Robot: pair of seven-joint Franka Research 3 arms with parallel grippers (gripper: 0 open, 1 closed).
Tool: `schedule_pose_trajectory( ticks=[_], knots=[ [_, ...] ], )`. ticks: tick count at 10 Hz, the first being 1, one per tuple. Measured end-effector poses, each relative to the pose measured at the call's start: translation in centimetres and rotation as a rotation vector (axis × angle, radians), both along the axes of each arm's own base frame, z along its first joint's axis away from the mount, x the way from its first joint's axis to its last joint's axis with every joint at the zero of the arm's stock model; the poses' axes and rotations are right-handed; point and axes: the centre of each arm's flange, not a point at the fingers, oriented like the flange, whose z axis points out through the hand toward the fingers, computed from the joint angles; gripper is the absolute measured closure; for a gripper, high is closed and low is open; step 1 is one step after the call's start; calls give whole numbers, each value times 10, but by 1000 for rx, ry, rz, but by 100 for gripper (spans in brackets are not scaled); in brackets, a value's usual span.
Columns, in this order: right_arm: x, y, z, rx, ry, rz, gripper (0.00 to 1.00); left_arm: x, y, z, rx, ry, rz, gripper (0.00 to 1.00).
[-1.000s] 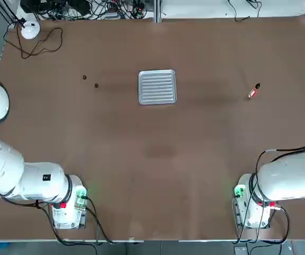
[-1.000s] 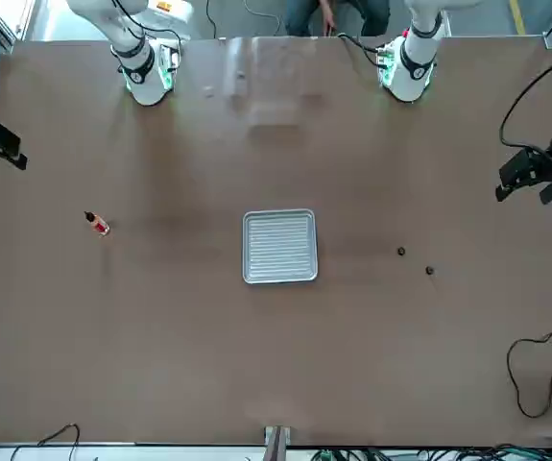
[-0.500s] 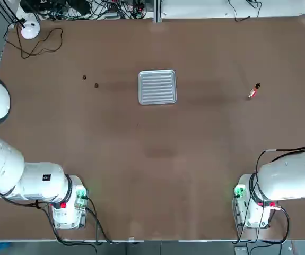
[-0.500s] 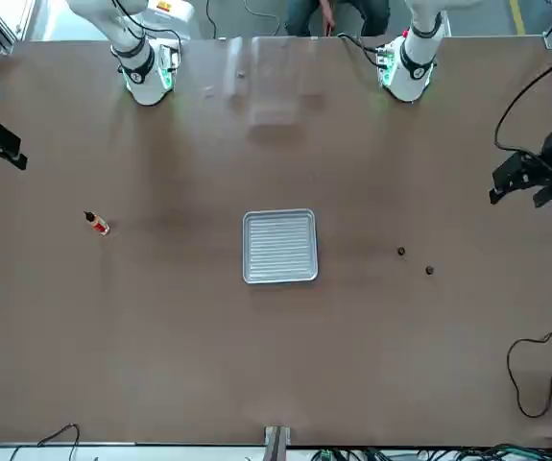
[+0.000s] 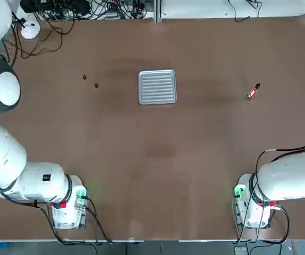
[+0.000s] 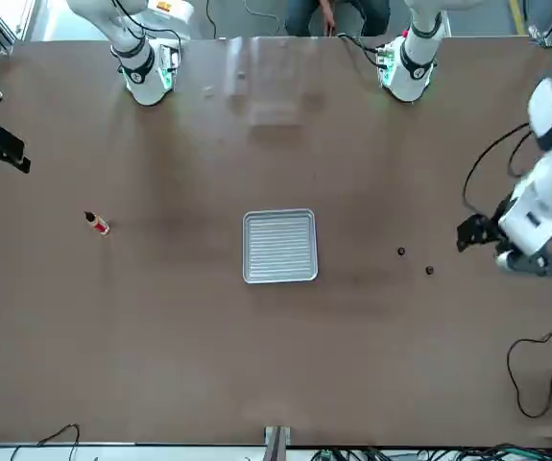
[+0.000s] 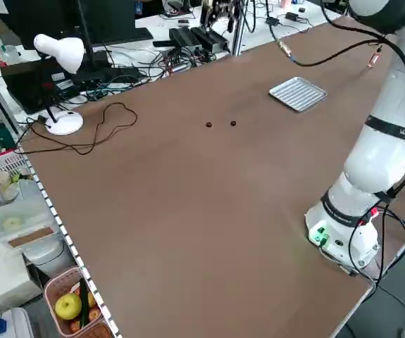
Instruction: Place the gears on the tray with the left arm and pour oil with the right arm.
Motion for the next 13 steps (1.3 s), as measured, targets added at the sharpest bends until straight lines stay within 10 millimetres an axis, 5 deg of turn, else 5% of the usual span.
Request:
schedule_pose_trajectory(
  ticks=[4,10,13],
  knots=[
    [3,-32,-17,12,16,110,0,11,-18,-91,7,11,-16,0],
    [-2,-108,-73,269,26,405,0,21,-24,-157,86,-4,-59,0],
    [-11,-143,-96,386,-29,515,0,-2,-49,-206,77,9,-110,0]
  ],
)
